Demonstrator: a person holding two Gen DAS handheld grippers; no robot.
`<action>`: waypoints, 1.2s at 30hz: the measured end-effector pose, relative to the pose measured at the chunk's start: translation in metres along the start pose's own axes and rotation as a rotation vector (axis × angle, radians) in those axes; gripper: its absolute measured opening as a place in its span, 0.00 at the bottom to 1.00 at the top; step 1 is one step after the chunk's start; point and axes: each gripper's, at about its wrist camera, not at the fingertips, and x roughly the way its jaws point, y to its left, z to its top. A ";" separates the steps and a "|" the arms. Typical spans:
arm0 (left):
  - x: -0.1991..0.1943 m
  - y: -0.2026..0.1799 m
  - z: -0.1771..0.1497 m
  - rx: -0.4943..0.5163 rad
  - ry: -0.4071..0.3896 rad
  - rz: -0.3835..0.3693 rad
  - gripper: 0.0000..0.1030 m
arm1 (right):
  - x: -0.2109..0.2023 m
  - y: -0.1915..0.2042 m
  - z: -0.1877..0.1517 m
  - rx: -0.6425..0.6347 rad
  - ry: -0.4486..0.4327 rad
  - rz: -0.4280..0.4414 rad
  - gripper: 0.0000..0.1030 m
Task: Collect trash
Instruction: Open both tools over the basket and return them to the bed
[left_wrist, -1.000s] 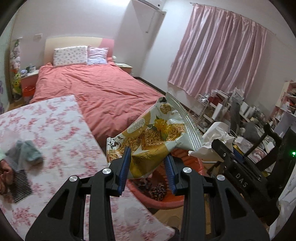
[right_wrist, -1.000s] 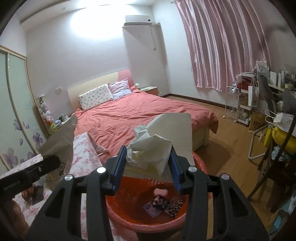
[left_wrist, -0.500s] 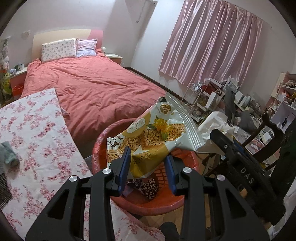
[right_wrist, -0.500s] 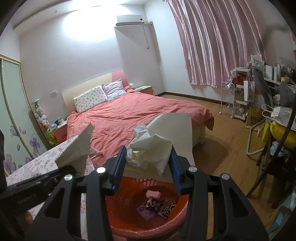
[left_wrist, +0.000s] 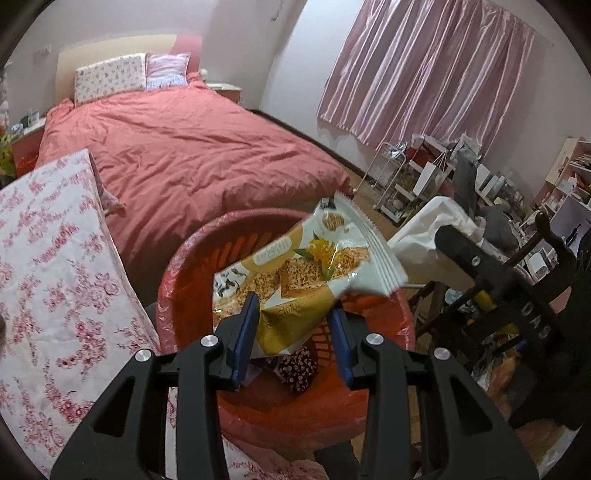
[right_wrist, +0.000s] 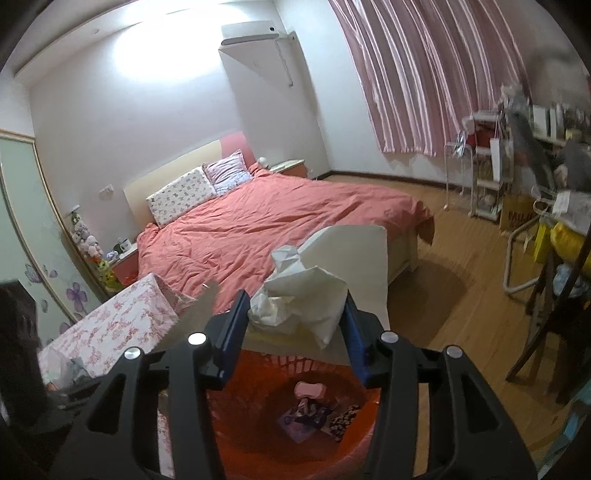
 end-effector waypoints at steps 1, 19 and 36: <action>0.003 0.001 0.000 -0.004 0.009 0.003 0.36 | 0.003 -0.001 0.000 0.006 0.006 0.007 0.51; -0.034 0.043 -0.015 -0.045 -0.009 0.148 0.57 | -0.009 0.018 -0.006 -0.019 0.016 0.003 0.71; -0.150 0.151 -0.063 -0.209 -0.134 0.418 0.60 | -0.014 0.194 -0.060 -0.298 0.132 0.216 0.71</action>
